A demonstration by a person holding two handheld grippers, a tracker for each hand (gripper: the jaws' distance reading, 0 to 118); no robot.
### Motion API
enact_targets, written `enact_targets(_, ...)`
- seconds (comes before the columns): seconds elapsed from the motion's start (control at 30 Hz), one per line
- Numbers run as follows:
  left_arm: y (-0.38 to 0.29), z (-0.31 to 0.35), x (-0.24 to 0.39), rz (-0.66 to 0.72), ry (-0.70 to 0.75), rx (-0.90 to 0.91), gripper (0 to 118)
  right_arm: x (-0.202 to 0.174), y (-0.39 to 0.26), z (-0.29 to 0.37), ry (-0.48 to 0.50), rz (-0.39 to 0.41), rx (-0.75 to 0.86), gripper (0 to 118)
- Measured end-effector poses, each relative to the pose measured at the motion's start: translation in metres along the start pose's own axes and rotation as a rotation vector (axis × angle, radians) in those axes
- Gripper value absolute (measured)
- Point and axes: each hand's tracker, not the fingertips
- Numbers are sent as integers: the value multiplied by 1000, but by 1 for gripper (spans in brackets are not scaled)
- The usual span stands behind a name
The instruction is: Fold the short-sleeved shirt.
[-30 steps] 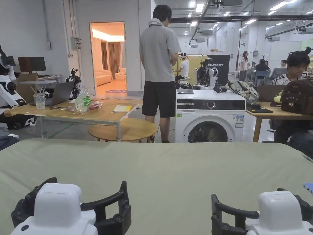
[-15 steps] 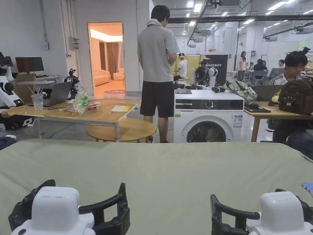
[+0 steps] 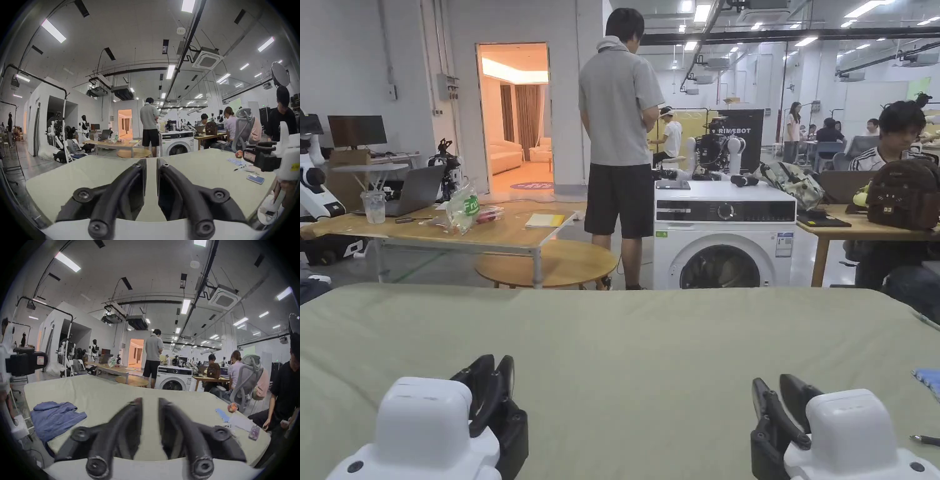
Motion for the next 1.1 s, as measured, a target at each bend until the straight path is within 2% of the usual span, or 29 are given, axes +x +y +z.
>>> enact_targets(0.03, -1, 1, 0, -10, -3, 3, 0, 1, -2, 0, 9, -10, -1, 0)
enact_targets(0.1, -4, 3, 0, -18, 4, 13, 0, 3, -5, 1, 19, -52, -6, 0)
enact_targets(0.13, -4, 4, 1, -14, 12, 16, 0, 6, -5, 0, 63, -96, -32, 0)
enact_targets(0.2, -4, 3, -3, 3, 2, 14, 0, 9, -6, -1, 35, -161, -34, 0)
enact_targets(0.47, -5, 2, -4, 14, 19, 3, 0, 10, -9, -3, -50, -80, -70, 0)
enact_targets(0.7, -4, 4, -7, 34, 14, 9, 0, 0, -13, -5, -29, -46, -68, 0)
enact_targets(0.87, -1, 22, -32, -1, 91, -4, 0, -26, -8, -21, 37, -82, -54, 0)
enact_targets(0.93, -3, 34, -52, 49, 137, 5, 0, -45, -8, -31, 113, -104, -54, 0)
enact_targets(1.1, -1, 58, -94, 26, 280, -20, 0, -104, -12, -48, 236, -77, -62, 0)
